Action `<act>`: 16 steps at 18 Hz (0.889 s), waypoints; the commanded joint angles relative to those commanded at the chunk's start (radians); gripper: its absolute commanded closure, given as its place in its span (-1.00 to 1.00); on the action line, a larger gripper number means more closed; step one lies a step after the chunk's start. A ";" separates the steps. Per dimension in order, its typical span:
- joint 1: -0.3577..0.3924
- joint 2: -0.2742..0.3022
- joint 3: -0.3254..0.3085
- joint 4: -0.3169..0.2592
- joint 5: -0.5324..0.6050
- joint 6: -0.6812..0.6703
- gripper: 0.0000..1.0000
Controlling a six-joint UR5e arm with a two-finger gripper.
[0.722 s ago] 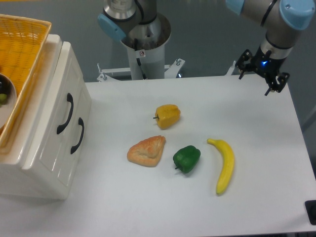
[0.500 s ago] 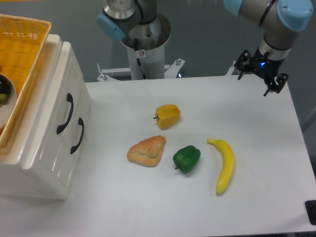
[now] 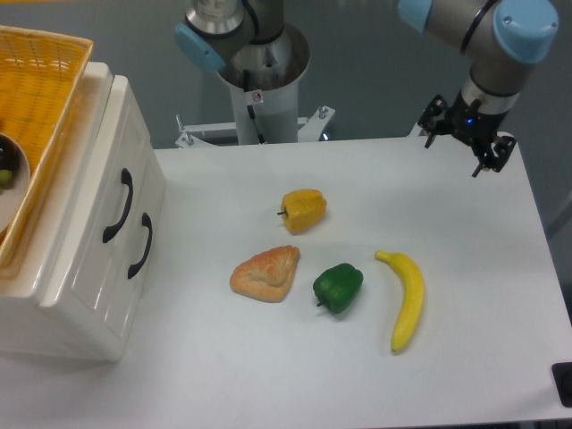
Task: Slide open the top white drawer
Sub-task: 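Start moving the gripper from its raised pose toward the cabinet, then move the gripper over the yellow pepper to the upper drawer's black handle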
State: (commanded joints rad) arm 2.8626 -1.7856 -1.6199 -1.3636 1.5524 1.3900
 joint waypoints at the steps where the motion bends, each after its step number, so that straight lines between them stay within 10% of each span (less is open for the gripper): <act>1: -0.011 0.002 0.000 -0.012 0.000 -0.003 -1.00; 16: -0.318 0.015 -0.018 -0.064 -0.095 -0.606 -1.00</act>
State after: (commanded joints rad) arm 2.5450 -1.7702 -1.6383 -1.4281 1.4575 0.7841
